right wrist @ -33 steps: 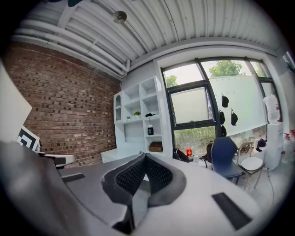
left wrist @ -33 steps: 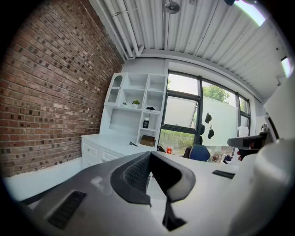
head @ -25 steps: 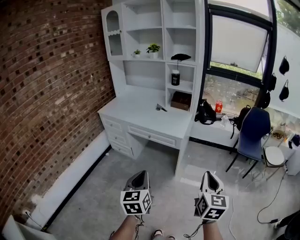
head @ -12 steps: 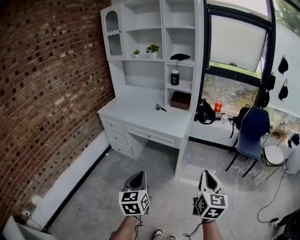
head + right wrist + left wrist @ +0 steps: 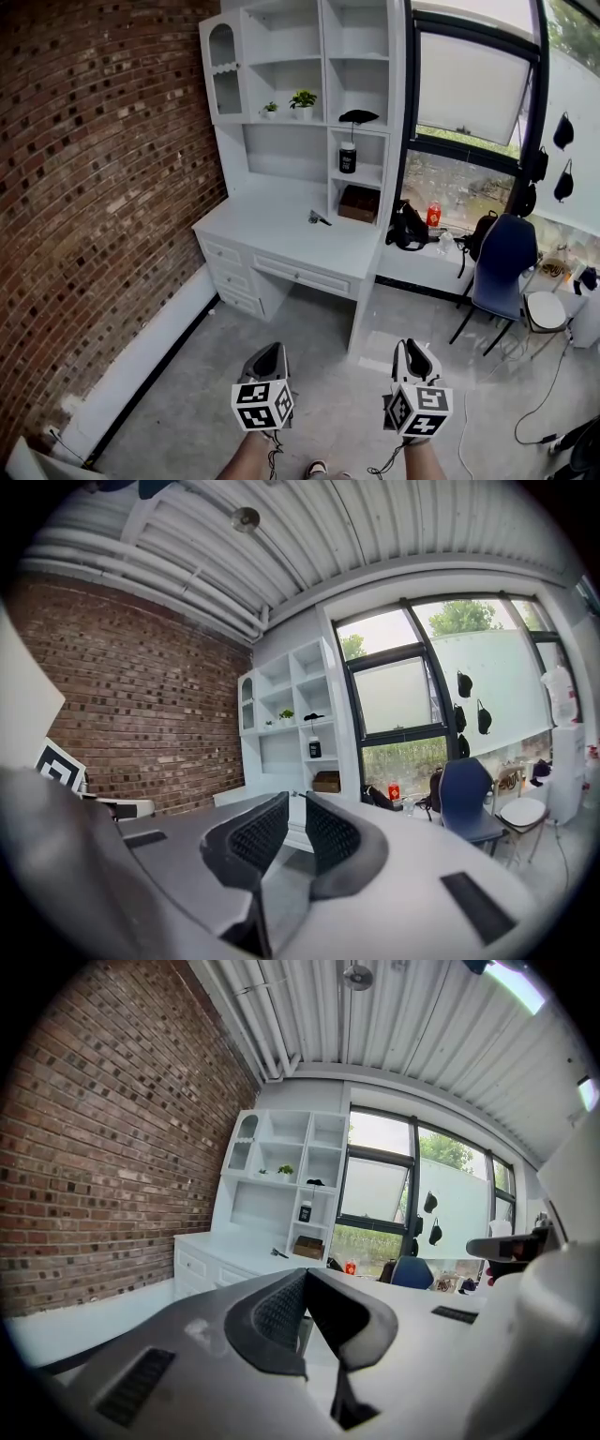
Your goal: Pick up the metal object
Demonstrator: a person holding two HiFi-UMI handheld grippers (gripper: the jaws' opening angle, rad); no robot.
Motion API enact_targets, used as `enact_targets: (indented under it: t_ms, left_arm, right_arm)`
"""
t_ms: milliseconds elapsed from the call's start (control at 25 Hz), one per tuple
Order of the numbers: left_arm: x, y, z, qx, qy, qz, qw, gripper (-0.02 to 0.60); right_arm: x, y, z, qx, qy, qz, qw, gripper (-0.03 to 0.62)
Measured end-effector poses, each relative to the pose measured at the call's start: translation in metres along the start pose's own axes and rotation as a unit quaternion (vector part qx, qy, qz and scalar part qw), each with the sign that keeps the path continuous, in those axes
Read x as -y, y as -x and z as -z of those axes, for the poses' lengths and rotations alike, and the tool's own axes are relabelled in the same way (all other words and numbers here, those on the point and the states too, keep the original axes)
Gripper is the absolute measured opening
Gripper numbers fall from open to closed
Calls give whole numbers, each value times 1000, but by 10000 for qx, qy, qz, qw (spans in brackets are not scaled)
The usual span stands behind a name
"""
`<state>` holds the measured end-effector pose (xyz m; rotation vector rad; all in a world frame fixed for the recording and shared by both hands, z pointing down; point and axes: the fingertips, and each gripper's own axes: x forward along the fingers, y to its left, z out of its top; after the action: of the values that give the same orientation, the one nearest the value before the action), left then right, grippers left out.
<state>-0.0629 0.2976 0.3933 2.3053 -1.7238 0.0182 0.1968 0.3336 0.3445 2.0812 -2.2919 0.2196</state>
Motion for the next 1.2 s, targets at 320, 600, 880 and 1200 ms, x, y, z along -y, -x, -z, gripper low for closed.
enact_targets:
  t_ms: [320,600,880,1200]
  left_arm:
    - [-12,-13,-3,18,46,-1,10000,11]
    - [-25,-25,-4,41,79,11,10000,11]
    - [-40,-36,3,-95,152,9,9998,12]
    - [-49,-68,13,-268,177,6,9995,12]
  right_arm:
    - [-2,-12,1,-41,-23,45,10000,117]
    - [-3,-25,6,-94,17,144,9999,124]
    - [-1,-31,13,-218,-71,271,9994,116]
    - [12,-61,25,-374,-145,406,9984,107]
